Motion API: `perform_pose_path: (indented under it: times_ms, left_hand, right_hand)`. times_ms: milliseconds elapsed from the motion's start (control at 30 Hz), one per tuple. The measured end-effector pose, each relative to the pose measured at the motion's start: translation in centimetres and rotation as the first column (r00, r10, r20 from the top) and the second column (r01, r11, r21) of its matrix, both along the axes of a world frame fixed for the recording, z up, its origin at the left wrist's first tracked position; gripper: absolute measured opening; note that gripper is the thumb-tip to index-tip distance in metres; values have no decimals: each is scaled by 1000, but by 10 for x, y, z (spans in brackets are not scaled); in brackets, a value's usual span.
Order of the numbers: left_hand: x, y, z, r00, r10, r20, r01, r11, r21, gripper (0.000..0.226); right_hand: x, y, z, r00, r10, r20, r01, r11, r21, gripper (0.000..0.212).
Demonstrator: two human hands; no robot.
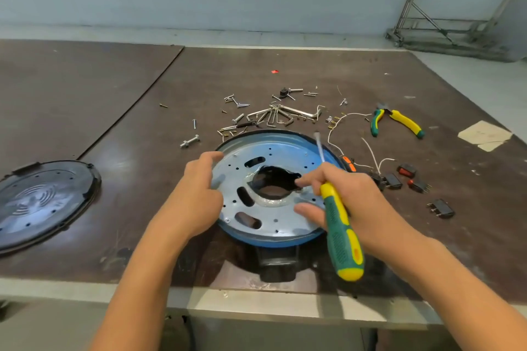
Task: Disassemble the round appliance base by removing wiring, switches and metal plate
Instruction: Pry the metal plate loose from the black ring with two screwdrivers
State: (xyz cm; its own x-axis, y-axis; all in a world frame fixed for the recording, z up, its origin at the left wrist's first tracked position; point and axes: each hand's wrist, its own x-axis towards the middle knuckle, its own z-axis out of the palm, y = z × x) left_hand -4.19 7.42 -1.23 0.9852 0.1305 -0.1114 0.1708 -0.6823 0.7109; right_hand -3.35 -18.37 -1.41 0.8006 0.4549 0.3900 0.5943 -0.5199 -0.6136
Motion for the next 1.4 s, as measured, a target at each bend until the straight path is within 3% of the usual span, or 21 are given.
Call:
perform_pose_path:
  times_ms: [133, 233, 333, 400, 533, 600, 700, 833, 1100, 1400]
  left_hand:
    - [-7, -3, 8, 991, -30, 132, 8, 987, 163, 63]
    - [-13, -26, 10, 948, -190, 256, 126, 961, 248, 49]
    - [-15, -53, 2, 916, -363, 171, 312, 912, 266, 36]
    - [-13, -60, -4, 908, -399, 126, 329, 866, 376, 30]
    - [-7, -54, -8, 918, -388, 84, 337, 873, 353, 32]
    - [-5, -53, -10, 920, -382, 84, 335, 881, 333, 33]
    - [-3, -53, -11, 931, -357, 75, 321, 901, 292, 40]
    - [0, -50, -13, 943, -323, 80, 301, 930, 210, 49]
    - [2, -53, -11, 941, -298, 162, 244, 926, 289, 47]
    - [5, -56, -14, 945, -294, 146, 214, 889, 405, 52]
  right_hand:
    - [14, -20, -5, 991, -118, -68, 122, 991, 55, 33]
    - [20, -25, -16, 988, -142, -62, 145, 988, 45, 28]
    - [22, -26, -22, 992, -85, -95, 89, 995, 42, 33]
    - [23, -27, -21, 990, -33, -140, 46, 995, 93, 34]
    - [23, -34, -15, 984, 44, -175, -13, 984, 178, 42]
    - [26, -36, -14, 979, 50, -197, -11, 982, 190, 36]
    - [28, -34, -19, 946, 61, -317, 64, 927, 369, 30]
    - [24, -36, -28, 949, 91, -302, 88, 843, 531, 49]
    - [24, -47, -47, 957, 159, -243, 34, 769, 639, 27]
    - [29, -65, -50, 973, 62, -223, 107, 734, 670, 23]
